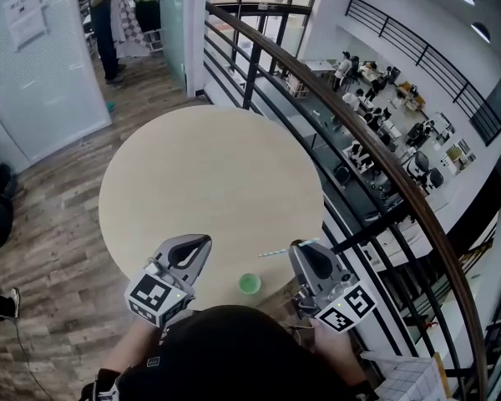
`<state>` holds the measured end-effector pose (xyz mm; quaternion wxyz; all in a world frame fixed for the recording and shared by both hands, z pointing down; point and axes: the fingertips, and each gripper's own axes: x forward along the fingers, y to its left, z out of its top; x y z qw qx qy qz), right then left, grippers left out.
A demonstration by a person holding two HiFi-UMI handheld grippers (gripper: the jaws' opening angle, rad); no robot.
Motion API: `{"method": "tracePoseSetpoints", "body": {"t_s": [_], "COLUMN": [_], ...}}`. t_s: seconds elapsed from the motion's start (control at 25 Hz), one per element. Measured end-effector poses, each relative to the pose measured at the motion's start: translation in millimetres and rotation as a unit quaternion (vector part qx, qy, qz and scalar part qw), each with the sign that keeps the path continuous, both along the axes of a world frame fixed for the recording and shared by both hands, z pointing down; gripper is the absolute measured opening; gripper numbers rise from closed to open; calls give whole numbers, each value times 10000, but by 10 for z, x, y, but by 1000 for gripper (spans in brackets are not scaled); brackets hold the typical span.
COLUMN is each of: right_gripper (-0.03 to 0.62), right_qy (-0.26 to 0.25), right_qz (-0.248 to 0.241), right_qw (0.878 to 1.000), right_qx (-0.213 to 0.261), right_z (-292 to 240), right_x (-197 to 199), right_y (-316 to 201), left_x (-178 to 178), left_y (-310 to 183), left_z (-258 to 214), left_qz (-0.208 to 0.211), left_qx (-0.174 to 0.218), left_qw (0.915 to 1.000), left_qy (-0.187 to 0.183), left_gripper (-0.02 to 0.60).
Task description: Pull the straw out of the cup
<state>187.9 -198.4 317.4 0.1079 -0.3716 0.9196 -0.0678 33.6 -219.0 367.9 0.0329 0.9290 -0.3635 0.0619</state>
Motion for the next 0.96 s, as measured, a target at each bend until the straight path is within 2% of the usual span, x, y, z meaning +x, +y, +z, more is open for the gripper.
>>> {"method": "tracePoseSetpoints", "body": {"t_s": [0.96], "right_gripper": [31], "right_qy": [-115], "right_qz": [-158], "right_qw": [9995], "right_qx": [-258], "right_z": [157], "right_x": [-129], "right_y": [11], "left_x": [-131], "left_y": [80], "left_z": [23], "left_qz": [-103], "left_qx": [-128], "left_qw": [9998], "left_qy": [65], "left_gripper": [8]}}
